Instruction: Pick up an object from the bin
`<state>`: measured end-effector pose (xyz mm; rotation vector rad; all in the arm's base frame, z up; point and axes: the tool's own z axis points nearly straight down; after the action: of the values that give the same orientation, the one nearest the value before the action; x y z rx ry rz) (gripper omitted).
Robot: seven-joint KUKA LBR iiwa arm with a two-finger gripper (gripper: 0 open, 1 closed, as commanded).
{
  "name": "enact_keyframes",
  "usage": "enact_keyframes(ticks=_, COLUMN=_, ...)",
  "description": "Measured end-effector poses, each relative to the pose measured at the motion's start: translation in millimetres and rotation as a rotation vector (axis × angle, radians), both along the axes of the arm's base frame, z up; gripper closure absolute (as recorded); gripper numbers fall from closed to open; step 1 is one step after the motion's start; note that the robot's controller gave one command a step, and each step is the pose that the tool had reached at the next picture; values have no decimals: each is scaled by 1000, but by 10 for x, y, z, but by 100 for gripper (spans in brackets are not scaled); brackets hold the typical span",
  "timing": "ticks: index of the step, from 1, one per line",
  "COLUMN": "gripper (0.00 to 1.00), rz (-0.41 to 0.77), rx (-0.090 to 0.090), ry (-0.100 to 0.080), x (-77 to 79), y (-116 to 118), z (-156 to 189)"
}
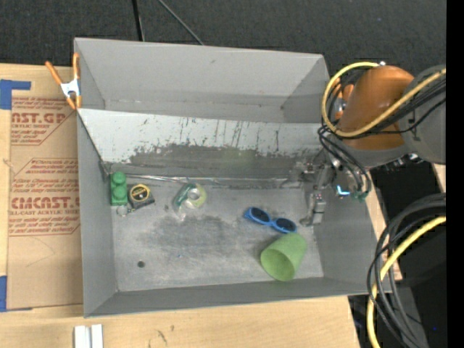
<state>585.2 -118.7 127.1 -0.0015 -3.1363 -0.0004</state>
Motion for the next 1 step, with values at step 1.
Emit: enact_keyframes(ticks=1, gripper=0, rz=19, rx=3, ry=2, x=-493, y=488, z=-610)
